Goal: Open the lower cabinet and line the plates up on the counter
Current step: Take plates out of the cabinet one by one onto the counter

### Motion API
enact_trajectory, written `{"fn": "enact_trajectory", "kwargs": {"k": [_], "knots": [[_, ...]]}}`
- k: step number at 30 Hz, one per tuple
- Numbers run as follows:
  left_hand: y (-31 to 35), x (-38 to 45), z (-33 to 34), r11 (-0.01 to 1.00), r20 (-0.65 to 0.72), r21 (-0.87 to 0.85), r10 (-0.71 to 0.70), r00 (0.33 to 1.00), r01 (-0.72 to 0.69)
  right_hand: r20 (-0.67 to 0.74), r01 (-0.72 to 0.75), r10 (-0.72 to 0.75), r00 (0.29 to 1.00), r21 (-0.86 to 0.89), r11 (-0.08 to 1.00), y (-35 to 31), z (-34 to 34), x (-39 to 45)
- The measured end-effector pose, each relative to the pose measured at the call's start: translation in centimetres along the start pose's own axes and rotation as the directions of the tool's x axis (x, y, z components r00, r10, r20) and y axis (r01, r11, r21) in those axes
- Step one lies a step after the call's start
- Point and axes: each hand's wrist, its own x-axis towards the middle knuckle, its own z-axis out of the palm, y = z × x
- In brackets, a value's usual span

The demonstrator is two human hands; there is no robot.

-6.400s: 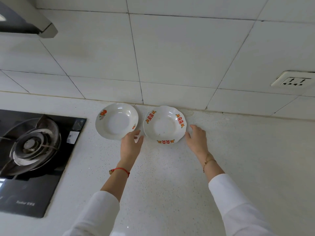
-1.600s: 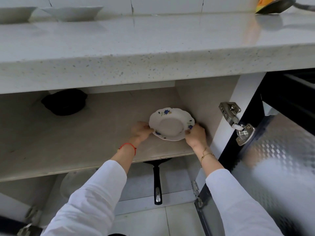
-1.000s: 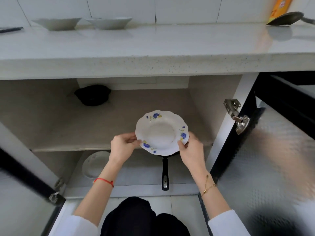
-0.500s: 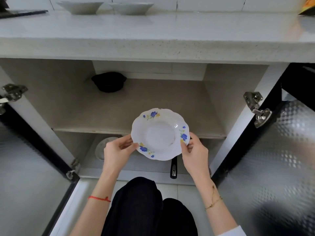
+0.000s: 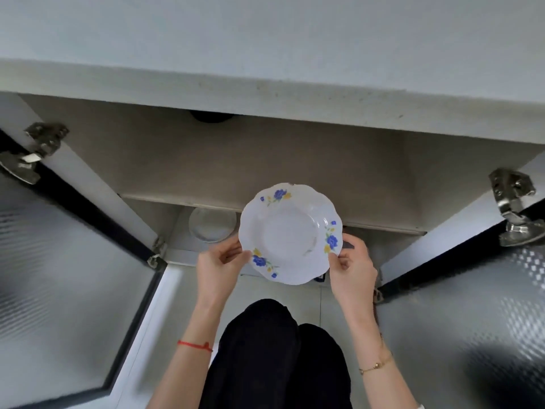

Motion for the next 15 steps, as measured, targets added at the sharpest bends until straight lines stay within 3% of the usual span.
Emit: {"fn": "enact_trajectory", "kwargs": {"k": [6, 15], "knots": [[4.6, -4.5, -2.6, 0.987, -0.058, 0.087, -0.13, 0.99, 0.135, 0.128, -0.147, 0.162, 0.978, -0.125, 0.981, -4.3, -2.6, -3.5], [15.0, -14.4, -7.4, 0.946, -0.08, 0.165, -0.271, 0.959, 0.28, 0.214, -0.232, 0.29, 0.933, -0.26, 0.937, -13.2, -10.3, -10.7]]}}
